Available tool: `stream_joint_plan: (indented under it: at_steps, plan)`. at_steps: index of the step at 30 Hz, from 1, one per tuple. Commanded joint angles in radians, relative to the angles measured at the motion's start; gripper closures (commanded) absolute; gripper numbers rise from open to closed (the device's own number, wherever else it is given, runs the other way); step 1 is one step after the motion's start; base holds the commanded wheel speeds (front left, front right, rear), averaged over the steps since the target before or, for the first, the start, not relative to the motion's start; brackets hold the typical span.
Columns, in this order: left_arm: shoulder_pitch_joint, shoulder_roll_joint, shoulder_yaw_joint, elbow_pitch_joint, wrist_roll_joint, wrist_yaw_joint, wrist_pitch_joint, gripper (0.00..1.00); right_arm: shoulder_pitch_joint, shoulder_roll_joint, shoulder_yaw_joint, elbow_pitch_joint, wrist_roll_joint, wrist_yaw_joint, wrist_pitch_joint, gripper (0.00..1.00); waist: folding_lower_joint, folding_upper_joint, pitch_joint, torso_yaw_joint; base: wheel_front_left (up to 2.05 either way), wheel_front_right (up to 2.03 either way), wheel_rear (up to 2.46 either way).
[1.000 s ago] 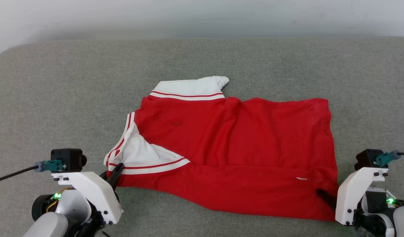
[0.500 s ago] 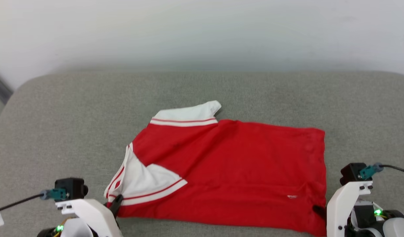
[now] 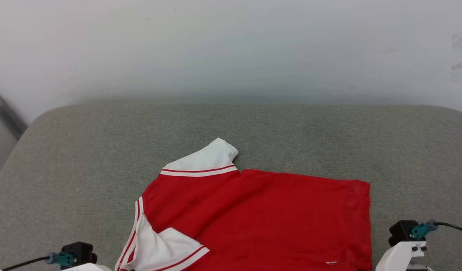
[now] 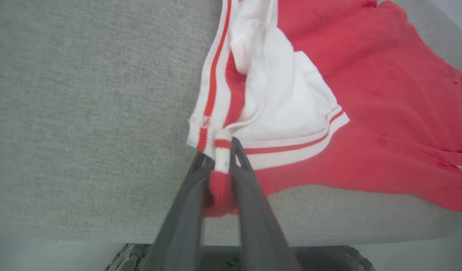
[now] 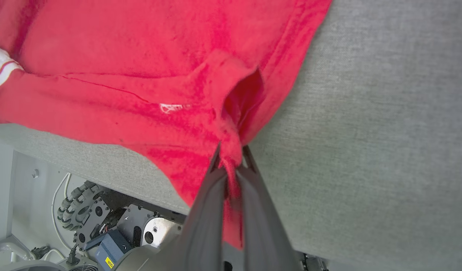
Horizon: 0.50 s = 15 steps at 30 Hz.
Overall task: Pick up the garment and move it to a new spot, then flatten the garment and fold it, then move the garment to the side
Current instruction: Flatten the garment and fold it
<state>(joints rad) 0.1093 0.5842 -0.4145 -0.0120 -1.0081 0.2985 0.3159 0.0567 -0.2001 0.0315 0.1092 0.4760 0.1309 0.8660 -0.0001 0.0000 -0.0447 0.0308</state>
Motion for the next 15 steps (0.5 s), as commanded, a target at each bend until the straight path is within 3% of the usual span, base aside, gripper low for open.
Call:
stream_joint_plan:
  at_steps: [1, 2, 11, 15]
  plan:
    - [0.005, -0.013, -0.009, 0.015, -0.011, -0.017, 0.009, 0.09, 0.016, 0.005, 0.000, -0.002, 0.007, 0.000, -0.033, 0.00, 0.0001, 0.0000, 0.003, -0.003, 0.00, 0.00, 0.00]
    - [-0.004, -0.014, -0.009, 0.026, -0.008, -0.018, 0.003, 0.00, 0.018, 0.002, 0.007, -0.007, 0.006, 0.000, -0.058, 0.00, 0.0001, 0.0000, 0.005, -0.005, 0.00, 0.00, 0.00]
    - [-0.109, -0.036, 0.023, 0.060, 0.082, -0.039, -0.157, 0.00, -0.023, -0.015, 0.021, -0.043, -0.097, 0.000, -0.513, 0.00, 0.0001, 0.0000, 0.002, -0.045, 0.00, 0.00, 0.00]
    - [-0.159, -0.050, 0.037, 0.073, 0.113, -0.041, -0.220, 0.00, -0.041, 0.000, 0.019, -0.045, -0.141, 0.000, -0.638, 0.00, 0.0001, 0.0000, 0.006, -0.066, 0.00, 0.00, 0.00]
